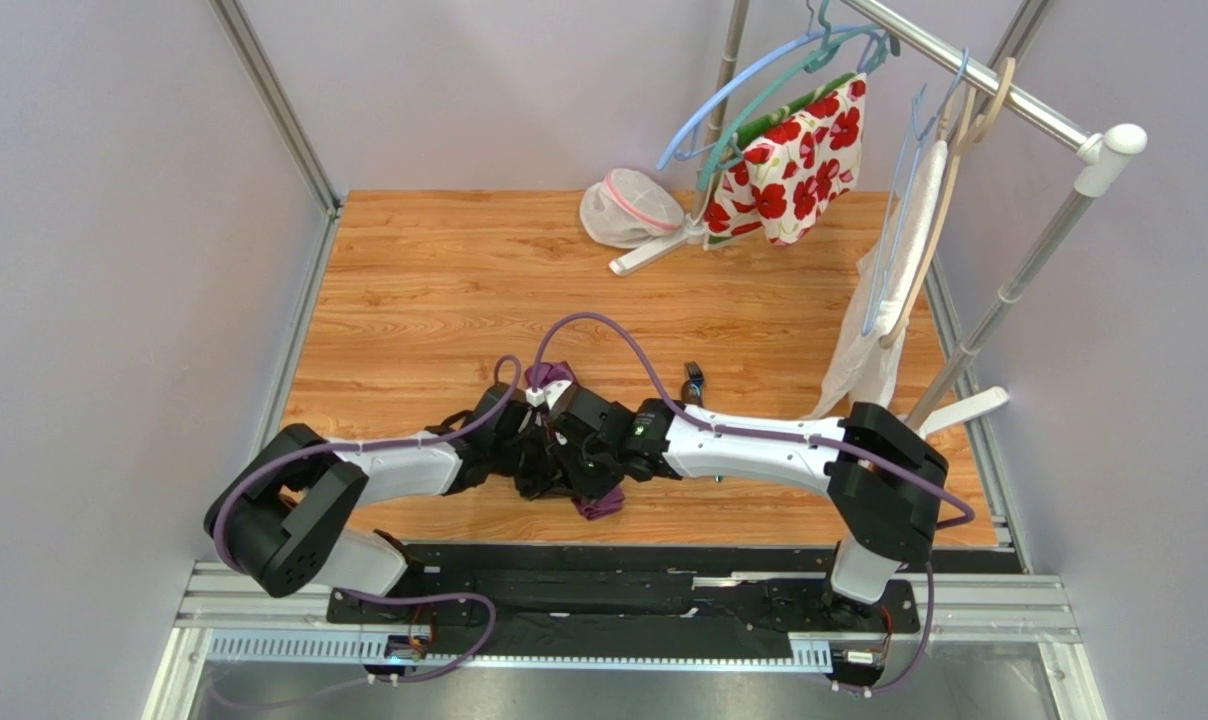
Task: Fold the napkin into a case and place the utensils inside
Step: Stuff the top corner of the smaller-rectangle-folded napkin at the center of the board.
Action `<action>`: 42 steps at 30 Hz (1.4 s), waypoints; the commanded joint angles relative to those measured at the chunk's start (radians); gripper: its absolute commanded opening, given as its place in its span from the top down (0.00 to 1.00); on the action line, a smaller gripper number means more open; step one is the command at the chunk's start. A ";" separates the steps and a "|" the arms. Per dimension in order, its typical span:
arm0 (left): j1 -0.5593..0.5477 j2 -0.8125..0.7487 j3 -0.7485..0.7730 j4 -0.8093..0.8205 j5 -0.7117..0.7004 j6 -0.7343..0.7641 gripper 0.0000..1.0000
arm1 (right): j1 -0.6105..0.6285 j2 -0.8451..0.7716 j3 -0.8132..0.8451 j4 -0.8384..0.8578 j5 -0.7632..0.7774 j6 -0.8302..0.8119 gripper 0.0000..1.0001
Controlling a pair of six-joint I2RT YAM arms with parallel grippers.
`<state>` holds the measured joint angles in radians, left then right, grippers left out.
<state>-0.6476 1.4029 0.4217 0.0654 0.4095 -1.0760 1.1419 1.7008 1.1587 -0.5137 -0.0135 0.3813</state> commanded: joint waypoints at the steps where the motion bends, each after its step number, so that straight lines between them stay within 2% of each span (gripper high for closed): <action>1: -0.015 -0.088 -0.017 -0.103 -0.084 0.017 1.00 | -0.008 0.025 -0.017 0.076 -0.008 0.056 1.00; 4: -0.015 -0.194 -0.023 -0.234 -0.115 0.025 0.99 | -0.022 0.019 -0.039 0.099 -0.032 0.067 1.00; 7: -0.011 -0.274 -0.020 -0.297 -0.133 0.040 0.98 | -0.034 0.028 -0.037 0.109 -0.037 0.059 1.00; 13: -0.004 -0.328 -0.020 -0.398 -0.172 0.045 0.99 | -0.044 0.025 -0.039 0.112 -0.037 0.050 1.00; 18: -0.001 -0.238 -0.049 -0.331 -0.156 0.045 0.99 | -0.053 0.016 -0.042 0.110 -0.039 0.045 1.00; 25: -0.009 -0.044 -0.064 -0.083 -0.061 0.016 1.00 | -0.053 0.014 -0.022 0.112 -0.062 0.068 1.00; 34: -0.018 -0.104 -0.031 -0.130 -0.104 0.010 1.00 | -0.053 0.049 -0.031 0.150 -0.088 0.126 1.00; 42: -0.018 -0.108 -0.055 -0.105 -0.081 -0.010 1.00 | -0.053 0.115 -0.040 0.187 -0.078 0.149 1.00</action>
<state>-0.6636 1.3098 0.3874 -0.0326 0.3649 -1.0878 1.0912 1.7786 1.1172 -0.3836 -0.0887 0.5034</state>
